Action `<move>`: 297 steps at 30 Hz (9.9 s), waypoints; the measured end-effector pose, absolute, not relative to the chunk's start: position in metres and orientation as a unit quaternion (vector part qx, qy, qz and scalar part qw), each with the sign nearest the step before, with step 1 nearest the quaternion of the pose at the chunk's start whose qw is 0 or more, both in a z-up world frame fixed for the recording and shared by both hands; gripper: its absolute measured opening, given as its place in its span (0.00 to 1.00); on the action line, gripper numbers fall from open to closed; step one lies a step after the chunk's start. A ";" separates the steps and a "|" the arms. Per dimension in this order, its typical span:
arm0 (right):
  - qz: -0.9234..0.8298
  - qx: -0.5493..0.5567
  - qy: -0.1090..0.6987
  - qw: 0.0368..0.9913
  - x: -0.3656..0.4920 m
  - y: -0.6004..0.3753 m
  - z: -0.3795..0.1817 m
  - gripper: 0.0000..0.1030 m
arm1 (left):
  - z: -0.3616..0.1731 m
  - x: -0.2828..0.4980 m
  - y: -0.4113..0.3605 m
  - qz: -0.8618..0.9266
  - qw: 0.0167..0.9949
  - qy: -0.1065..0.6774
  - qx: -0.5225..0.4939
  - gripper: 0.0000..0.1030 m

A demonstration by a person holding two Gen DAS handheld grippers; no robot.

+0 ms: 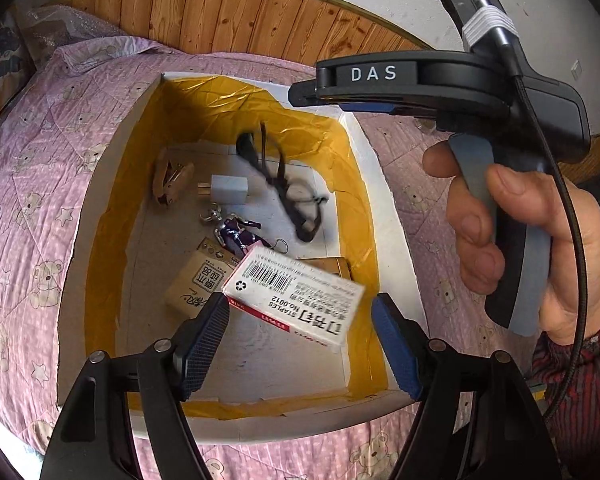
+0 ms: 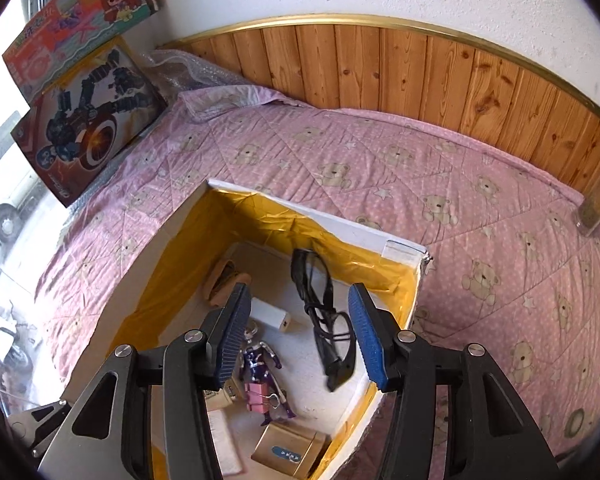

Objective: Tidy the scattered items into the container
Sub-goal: 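Open the left tool over the box to drop the staples box while the right tool drops the glasses, then move both tools back toward the green tape roll and black marker, then grasp the green tape roll with the left tool while the right tool grasps the black marker, then carry the tape roll and marker in both tools over the white box, then open both tools to drop the tape roll and marker into the box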

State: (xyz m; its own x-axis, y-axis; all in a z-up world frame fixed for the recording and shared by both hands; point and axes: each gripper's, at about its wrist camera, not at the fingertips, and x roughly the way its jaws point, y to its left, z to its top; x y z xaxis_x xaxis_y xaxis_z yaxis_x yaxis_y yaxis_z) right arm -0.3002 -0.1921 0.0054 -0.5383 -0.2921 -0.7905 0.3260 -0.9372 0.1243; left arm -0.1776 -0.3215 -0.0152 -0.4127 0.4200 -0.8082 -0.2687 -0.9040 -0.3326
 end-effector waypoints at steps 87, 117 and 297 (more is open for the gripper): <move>-0.881 0.383 -0.265 -0.082 -0.049 0.176 -0.036 0.53 | 0.033 -0.085 -0.050 0.822 0.329 0.076 -0.458 0.72; -0.822 0.418 -0.341 -0.182 -0.115 0.293 -0.126 0.49 | -0.127 -0.225 0.186 0.769 0.396 0.157 -0.476 0.49; -0.806 0.543 0.078 0.222 -0.269 -0.224 -0.027 0.40 | 0.003 -0.241 -0.381 0.848 0.121 -0.018 -0.516 0.63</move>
State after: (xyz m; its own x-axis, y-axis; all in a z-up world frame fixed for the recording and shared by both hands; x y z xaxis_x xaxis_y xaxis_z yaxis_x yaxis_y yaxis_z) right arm -0.2688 -0.2237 -0.0270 -0.3105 -0.2739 -0.9103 0.4428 -0.8890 0.1165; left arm -0.2406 -0.3807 0.0032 -0.4379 0.2242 -0.8706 -0.1872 -0.9699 -0.1556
